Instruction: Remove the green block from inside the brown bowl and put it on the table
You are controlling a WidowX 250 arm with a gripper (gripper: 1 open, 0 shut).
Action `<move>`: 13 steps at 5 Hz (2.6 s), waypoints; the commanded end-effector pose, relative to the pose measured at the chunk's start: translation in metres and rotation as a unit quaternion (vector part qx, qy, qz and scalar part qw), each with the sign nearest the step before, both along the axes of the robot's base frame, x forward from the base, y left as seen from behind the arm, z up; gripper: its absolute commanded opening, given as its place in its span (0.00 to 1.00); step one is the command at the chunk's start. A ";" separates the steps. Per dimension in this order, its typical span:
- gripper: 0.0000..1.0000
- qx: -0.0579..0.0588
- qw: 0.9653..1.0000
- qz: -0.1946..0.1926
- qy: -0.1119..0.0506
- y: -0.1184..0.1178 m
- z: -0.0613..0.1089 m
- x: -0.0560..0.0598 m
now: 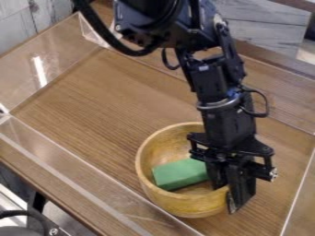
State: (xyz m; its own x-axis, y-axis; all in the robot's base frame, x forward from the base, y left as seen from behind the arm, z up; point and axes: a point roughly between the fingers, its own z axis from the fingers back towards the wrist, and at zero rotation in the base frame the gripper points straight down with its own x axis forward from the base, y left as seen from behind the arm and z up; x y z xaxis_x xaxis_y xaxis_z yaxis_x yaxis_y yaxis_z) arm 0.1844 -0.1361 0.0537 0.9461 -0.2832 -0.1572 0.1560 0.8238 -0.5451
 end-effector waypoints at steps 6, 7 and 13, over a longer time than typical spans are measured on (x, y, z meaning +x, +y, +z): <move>0.00 0.009 0.992 -0.018 0.127 0.007 -0.004 -0.029; 0.00 0.008 0.991 -0.016 0.130 0.011 0.001 -0.025; 0.00 -0.004 0.986 -0.014 0.167 0.024 0.036 -0.013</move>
State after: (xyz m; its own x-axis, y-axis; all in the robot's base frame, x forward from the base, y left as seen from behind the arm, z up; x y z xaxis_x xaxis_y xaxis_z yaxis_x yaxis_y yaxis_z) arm 0.1736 -0.1135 0.0843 0.8370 -0.3287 -0.4375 0.0122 0.8105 -0.5856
